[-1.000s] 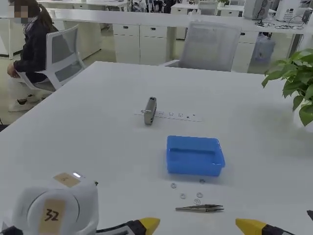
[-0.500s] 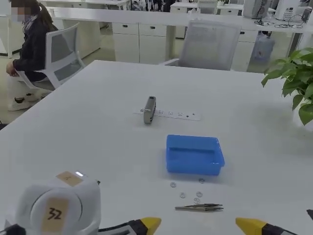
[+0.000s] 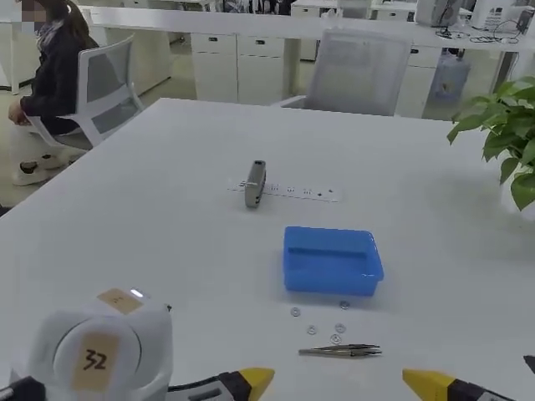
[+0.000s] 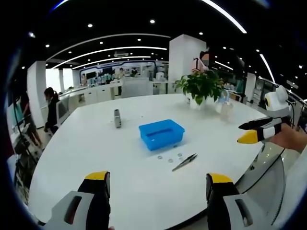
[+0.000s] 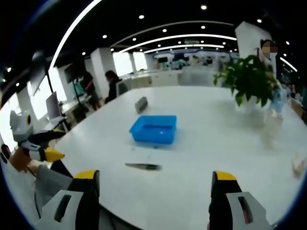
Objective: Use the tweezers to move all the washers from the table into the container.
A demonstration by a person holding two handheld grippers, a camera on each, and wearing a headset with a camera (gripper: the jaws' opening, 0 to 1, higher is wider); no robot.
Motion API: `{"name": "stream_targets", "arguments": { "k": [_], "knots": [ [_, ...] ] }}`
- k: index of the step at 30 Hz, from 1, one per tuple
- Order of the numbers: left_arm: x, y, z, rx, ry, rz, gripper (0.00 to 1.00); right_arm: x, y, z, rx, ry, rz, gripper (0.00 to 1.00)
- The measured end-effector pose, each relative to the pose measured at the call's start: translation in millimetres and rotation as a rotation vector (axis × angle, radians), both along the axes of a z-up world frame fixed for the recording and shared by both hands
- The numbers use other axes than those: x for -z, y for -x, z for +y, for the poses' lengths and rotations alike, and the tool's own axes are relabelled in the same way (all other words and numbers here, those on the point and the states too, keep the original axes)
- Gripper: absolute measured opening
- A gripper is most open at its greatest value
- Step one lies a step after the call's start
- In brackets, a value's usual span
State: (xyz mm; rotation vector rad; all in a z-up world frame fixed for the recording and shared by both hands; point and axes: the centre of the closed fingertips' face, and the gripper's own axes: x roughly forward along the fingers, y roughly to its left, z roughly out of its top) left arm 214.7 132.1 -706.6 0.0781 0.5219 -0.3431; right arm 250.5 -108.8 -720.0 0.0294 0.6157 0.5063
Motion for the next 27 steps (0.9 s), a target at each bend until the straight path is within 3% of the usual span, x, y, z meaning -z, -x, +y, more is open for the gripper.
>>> {"name": "stream_targets", "arguments": {
  "k": [15,19,23,27],
  "knots": [
    [8.4,-14.3,-8.9,0.046,-0.018,0.002,0.8,8.3,-6.5,-5.1,-0.003,0.033,0.008,0.93],
    [20.8,-20.6,-18.7,0.129,-0.022,0.017,0.71,17.2,-3.2,-9.1,-0.016,0.078,0.029,0.92],
    [39.3,-28.9,-32.0,0.24,-0.037,0.071,0.6,20.0,-5.2,-11.2,-0.012,0.078,0.04,0.92],
    [51.0,-40.5,-45.3,0.316,-0.052,0.089,0.49,21.3,-5.1,-11.3,-0.009,0.076,0.052,0.91]
  ]
}}
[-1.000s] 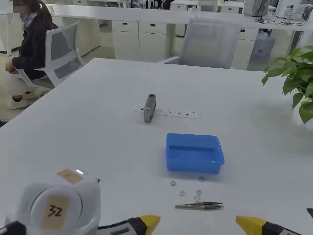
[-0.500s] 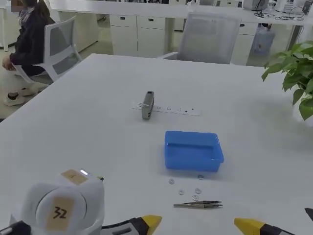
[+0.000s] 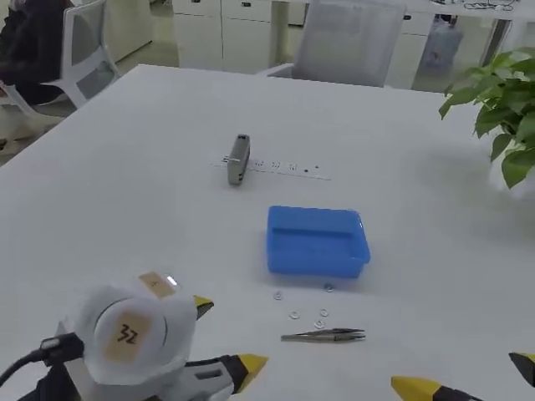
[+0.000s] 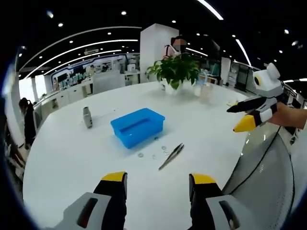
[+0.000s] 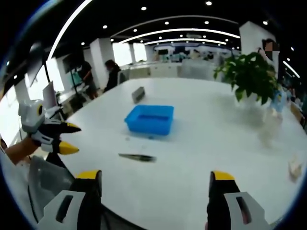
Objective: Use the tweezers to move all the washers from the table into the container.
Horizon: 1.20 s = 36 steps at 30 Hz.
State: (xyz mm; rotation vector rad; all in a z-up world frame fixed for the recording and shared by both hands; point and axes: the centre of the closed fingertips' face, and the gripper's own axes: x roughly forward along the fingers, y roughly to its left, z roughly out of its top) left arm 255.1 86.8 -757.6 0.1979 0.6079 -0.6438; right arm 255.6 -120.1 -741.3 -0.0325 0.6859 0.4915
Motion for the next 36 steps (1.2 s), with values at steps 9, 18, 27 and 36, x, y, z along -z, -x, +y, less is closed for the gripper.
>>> {"name": "stream_targets", "arguments": {
  "k": [9,18,27,36],
  "knots": [
    [33.5,-14.3,-27.0,0.184,-0.042,0.069,0.32,3.6,-0.5,-2.0,0.01,-0.007,0.016,0.9],
    [60.7,-26.9,-39.9,0.275,-0.096,0.109,0.18,13.5,5.0,-3.1,0.017,-0.005,0.05,0.9],
    [84.8,-46.4,-38.8,0.282,-0.145,0.117,0.11,16.9,3.5,-0.6,-0.001,-0.001,0.068,0.9],
    [106.3,-53.8,-45.8,0.335,-0.187,0.138,0.03,15.6,-0.2,-2.9,-0.013,0.006,0.071,0.9]
  ]
}}
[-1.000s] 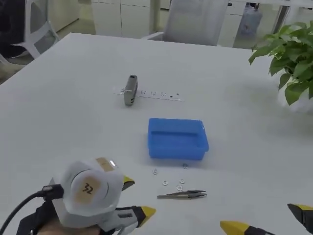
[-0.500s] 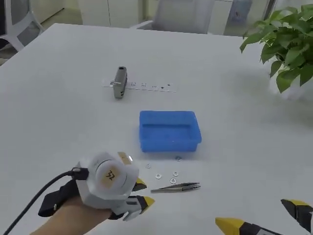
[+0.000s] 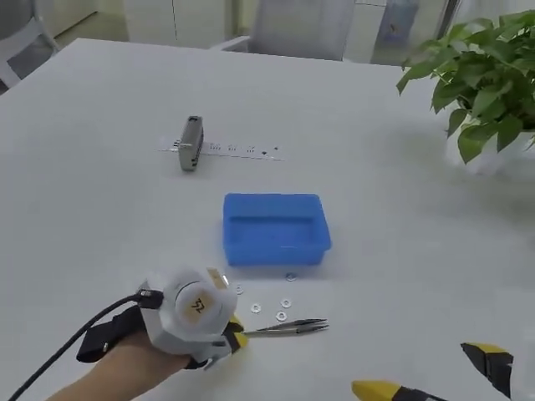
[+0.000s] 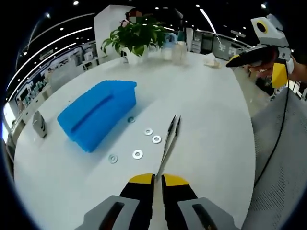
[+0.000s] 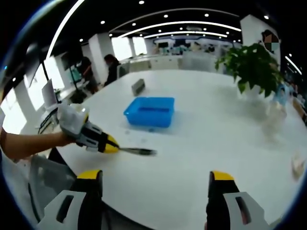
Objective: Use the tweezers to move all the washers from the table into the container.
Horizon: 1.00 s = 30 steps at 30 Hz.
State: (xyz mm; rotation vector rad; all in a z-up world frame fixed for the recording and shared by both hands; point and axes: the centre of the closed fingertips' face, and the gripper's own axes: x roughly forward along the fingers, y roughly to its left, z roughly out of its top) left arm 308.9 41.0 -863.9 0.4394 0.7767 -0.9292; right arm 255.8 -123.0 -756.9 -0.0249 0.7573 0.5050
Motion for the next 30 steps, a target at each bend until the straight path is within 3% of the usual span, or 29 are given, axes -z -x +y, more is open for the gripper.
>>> {"name": "stream_targets", "arguments": {
  "k": [8,11,15,22,27,30],
  "knots": [
    [-6.2,0.2,-7.7,0.052,0.01,-0.019,0.0,0.6,1.5,8.0,-0.026,0.002,0.008,0.9],
    [-19.4,3.5,-7.2,0.054,0.022,-0.052,0.0,-0.3,2.9,16.6,-0.053,0.008,0.002,0.89],
    [-35.4,12.6,-4.9,0.054,0.042,-0.074,0.0,0.3,4.7,26.7,-0.081,0.007,-0.001,0.88],
    [-73.9,30.2,-0.1,0.033,0.084,-0.136,0.0,-0.9,11.4,49.9,-0.158,-0.016,-0.001,0.82],
    [-96.3,43.2,-0.2,0.03,0.111,-0.163,0.0,0.6,17.4,68.3,-0.239,-0.032,0.003,0.72],
    [-106.6,50.0,-1.3,0.037,0.128,-0.17,0.0,7.2,24.1,80.5,-0.314,-0.031,0.028,0.6]
  ]
}}
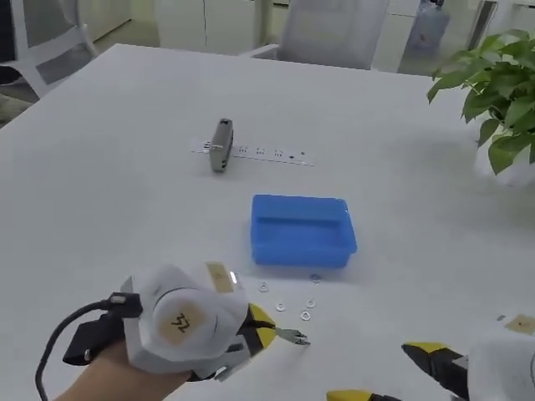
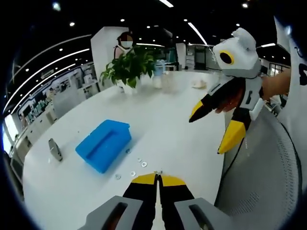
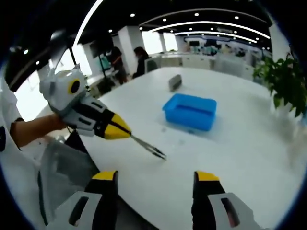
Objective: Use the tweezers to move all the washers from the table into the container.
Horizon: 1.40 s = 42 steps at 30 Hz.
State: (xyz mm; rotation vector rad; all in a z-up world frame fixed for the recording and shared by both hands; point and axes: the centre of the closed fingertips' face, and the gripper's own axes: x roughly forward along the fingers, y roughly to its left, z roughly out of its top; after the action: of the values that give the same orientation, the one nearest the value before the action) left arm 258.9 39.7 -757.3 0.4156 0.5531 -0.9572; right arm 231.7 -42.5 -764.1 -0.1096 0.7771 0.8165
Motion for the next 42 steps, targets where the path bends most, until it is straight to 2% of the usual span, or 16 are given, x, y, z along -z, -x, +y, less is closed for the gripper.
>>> {"name": "stream_targets", "arguments": {
  "k": [5,7,11,12,13,17,20,22,25,28,31,32,33,37,40,42],
  "knots": [
    [-14.2,9.3,-0.6,0.051,-0.002,-0.006,0.0,12.8,7.9,25.8,-0.133,-0.007,0.038,0.44],
    [-21.4,12.1,0.0,0.086,-0.013,-0.014,0.0,14.6,8.9,35.5,-0.213,0.015,0.029,0.39],
    [-37.4,21.8,0.1,0.166,-0.014,0.011,0.0,7.0,4.5,55.3,-0.347,0.034,-0.013,0.31],
    [-42.6,27.5,-1.3,0.218,-0.011,0.018,0.0,2.6,4.1,62.0,-0.388,0.032,-0.027,0.3],
    [-46.1,28.7,-0.7,0.222,-0.011,0.023,0.0,-0.6,4.1,66.1,-0.412,0.028,-0.036,0.29],
    [-63.2,37.3,-1.9,0.302,-0.008,0.011,0.0,-17.3,8.8,83.9,-0.537,0.025,-0.095,0.28],
    [-74.1,41.6,-3.4,0.344,0.013,0.001,0.0,-25.4,16.0,92.8,-0.606,0.024,-0.125,0.26],
    [-79.7,44.2,-4.3,0.363,0.029,0.004,0.0,-27.9,18.7,96.3,-0.631,0.032,-0.144,0.23],
    [-79.4,46.7,-3.8,0.391,0.004,-0.009,0.0,-30.1,20.4,98.8,-0.641,0.031,-0.155,0.2],
    [-77.4,51.8,-5.0,0.413,0.002,0.009,0.0,-29.1,22.5,100.1,-0.668,0.035,-0.16,0.16],
    [-74.9,55.1,-5.5,0.428,-0.022,0.01,0.0,-28.3,23.1,101.0,-0.698,0.054,-0.18,0.1],
    [-75.1,55.9,-5.8,0.431,-0.025,0.008,0.0,-28.9,24.0,101.3,-0.717,0.062,-0.196,0.08],
    [-76.6,54.9,-6.3,0.432,-0.025,-0.011,0.0,-30.0,24.2,102.2,-0.713,0.056,-0.196,0.06],
    [-82.8,56.7,-9.0,0.43,0.011,0.0,0.0,-30.2,25.7,103.9,-0.727,0.061,-0.207,0.1],
    [-84.6,56.2,-8.7,0.43,-0.003,-0.018,0.0,-30.8,27.4,104.6,-0.741,0.058,-0.215,0.04],
    [-85.2,57.0,-8.2,0.428,-0.005,-0.012,0.0,-31.8,26.9,105.5,-0.746,0.057,-0.221,0.04]
  ]
}}
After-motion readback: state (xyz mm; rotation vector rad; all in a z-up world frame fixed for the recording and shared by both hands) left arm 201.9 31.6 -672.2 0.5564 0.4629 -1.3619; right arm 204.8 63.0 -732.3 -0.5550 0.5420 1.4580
